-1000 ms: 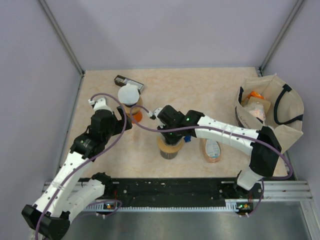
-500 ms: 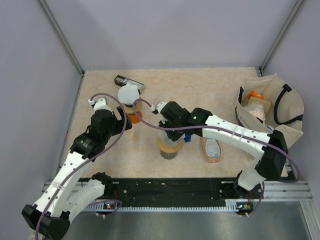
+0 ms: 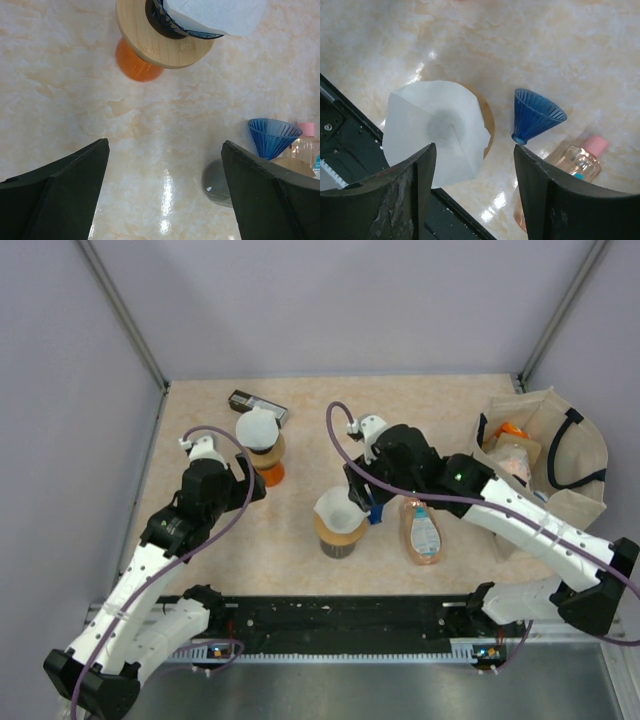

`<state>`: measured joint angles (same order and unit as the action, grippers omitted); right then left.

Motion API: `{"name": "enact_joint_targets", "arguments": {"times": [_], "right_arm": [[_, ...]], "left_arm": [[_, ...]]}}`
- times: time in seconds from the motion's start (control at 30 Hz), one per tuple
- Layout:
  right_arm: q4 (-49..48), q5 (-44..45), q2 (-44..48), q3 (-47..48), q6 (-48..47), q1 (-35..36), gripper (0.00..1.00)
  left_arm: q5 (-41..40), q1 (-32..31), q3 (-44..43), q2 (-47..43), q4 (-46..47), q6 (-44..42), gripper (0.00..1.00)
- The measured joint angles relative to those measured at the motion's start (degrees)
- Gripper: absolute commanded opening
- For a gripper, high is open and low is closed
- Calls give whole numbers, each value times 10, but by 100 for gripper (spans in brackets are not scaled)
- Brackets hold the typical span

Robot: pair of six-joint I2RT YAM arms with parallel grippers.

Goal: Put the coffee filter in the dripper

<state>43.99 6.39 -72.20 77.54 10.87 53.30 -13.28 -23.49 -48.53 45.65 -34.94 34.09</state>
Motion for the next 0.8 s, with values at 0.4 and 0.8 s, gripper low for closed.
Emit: {"name": "enact_joint_targets", "arguments": {"times": [0.4,0.8], "right_arm": [[-14,-45,-57,-23,-18,-10,0],[-150,1,97,-57,62,-171,0]], "left_arm": [[7,0,0,-1,0,0,99],[7,1,0,-4,0,0,99]]}}
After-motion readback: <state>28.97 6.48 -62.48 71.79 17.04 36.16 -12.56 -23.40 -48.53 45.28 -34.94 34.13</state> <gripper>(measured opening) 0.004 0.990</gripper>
